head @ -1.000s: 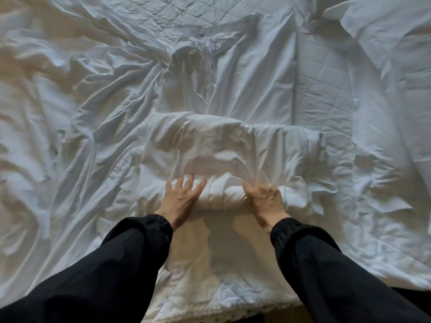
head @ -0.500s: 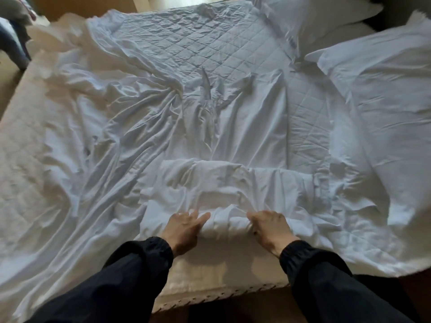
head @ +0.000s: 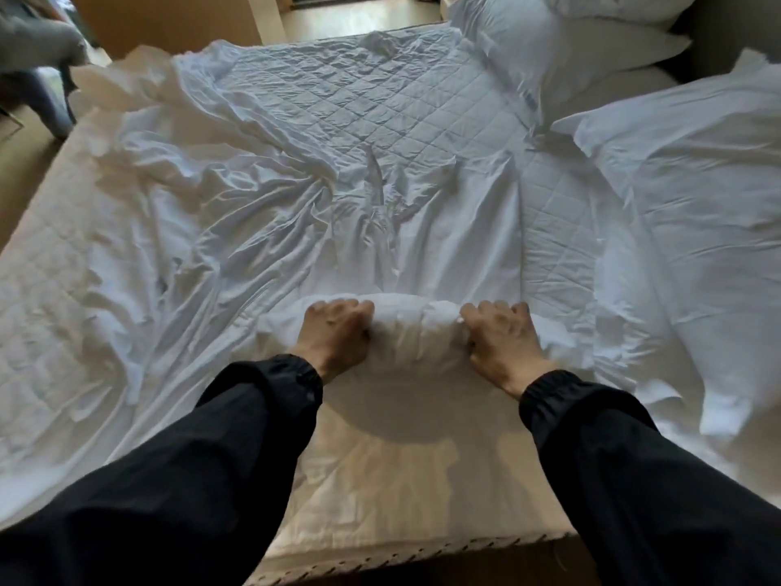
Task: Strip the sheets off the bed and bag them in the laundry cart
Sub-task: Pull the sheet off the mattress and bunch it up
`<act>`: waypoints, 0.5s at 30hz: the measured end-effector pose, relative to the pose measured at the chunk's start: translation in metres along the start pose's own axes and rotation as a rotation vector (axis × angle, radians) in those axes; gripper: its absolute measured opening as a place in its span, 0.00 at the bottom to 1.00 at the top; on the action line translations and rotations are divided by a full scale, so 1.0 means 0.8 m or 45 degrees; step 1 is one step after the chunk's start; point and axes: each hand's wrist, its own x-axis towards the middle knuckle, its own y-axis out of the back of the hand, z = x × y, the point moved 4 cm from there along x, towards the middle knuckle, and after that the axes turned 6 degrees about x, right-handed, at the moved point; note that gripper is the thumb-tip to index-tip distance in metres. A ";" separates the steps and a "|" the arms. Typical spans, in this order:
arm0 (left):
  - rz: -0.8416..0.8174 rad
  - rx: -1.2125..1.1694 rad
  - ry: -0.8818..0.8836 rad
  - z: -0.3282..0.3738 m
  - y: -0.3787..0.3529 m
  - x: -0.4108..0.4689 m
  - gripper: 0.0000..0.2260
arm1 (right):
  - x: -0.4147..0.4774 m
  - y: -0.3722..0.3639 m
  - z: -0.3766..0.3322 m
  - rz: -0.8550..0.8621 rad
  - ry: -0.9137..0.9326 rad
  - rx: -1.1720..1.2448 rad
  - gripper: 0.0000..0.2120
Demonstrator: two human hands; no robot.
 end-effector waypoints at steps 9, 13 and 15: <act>0.185 0.204 0.023 -0.053 -0.037 0.161 0.22 | 0.139 -0.031 0.040 0.310 -0.226 -0.067 0.18; 0.054 0.205 0.136 -0.078 -0.071 0.225 0.24 | 0.166 -0.058 0.024 0.284 -0.118 0.083 0.30; -0.024 0.162 0.199 -0.086 -0.084 0.252 0.18 | 0.167 -0.082 0.006 0.154 -0.030 0.084 0.30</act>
